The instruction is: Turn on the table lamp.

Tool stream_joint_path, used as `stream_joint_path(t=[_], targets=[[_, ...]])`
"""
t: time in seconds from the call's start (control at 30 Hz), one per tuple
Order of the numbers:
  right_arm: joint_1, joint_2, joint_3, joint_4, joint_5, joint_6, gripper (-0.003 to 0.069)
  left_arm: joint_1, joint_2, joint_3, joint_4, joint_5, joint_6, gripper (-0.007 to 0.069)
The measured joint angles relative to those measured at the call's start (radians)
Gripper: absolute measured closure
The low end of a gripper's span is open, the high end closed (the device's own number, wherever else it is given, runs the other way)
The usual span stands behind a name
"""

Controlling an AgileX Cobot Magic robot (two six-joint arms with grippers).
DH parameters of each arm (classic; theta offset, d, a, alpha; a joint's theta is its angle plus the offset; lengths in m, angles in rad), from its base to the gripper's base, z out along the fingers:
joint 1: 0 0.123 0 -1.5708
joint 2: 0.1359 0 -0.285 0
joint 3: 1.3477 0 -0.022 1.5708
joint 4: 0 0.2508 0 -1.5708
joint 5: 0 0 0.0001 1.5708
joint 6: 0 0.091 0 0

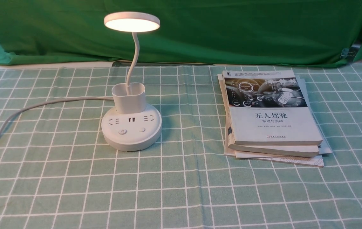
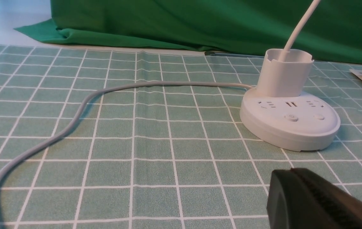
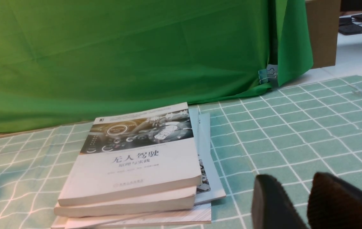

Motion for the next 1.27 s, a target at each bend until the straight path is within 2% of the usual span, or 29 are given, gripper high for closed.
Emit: stream_joint_path(t=[1.27], targets=[[0.000,0.000,0.000,0.000,0.000,0.000,0.0419,0.000,0.000,0.000,0.000,0.000,0.007,0.0603]])
